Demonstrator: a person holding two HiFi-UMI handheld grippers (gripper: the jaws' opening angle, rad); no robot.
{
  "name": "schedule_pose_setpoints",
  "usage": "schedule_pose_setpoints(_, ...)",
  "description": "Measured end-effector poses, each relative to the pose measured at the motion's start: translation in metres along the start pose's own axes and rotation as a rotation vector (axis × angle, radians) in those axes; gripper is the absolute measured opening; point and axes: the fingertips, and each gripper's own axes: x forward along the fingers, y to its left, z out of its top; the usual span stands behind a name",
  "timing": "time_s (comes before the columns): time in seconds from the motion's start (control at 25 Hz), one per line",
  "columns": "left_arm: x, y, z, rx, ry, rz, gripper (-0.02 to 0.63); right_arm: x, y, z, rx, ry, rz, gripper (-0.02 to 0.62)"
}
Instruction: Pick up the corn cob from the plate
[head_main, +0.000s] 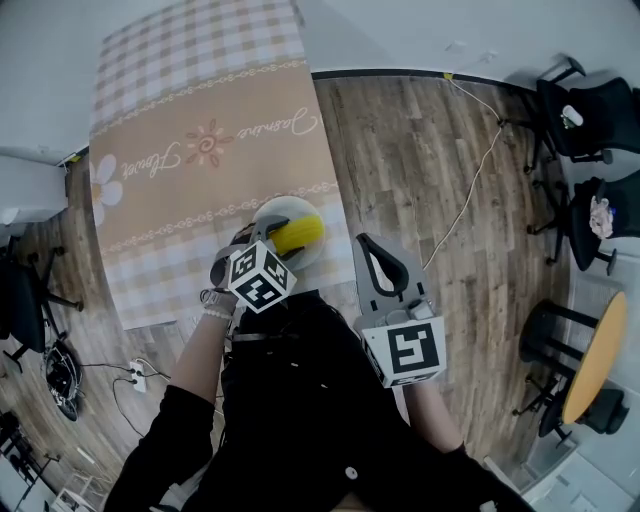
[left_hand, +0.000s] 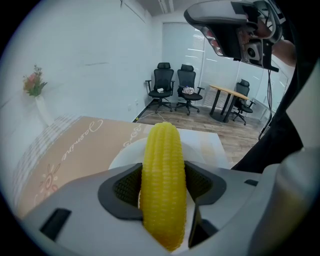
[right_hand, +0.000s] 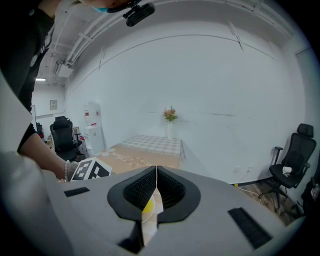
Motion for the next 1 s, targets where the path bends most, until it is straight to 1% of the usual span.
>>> schedule_pose_setpoints(0.16,-0.005,0.003,0.001,-0.031,-0.015,0.018,0.264,0.0,0.004,0.002,-0.001,-0.004,-0.001,0.041)
schedule_pose_setpoints(0.52,-0.037,0.013,0.009,-0.145,-0.115,0.055,0.264,-0.001,0.02,0.009,-0.014,-0.025,0.008,0.041)
schedule_pose_setpoints(0.84,-0.073,0.015,0.014,-0.159,-0.177,0.109,0.264,-0.004,0.034,0.021,-0.047,-0.053,0.021,0.041)
schedule_pose_setpoints(1.0,-0.092,0.017,0.018,-0.174,-0.21,0.142,0.264,-0.005,0.038,0.028,-0.052,-0.088,0.021,0.041)
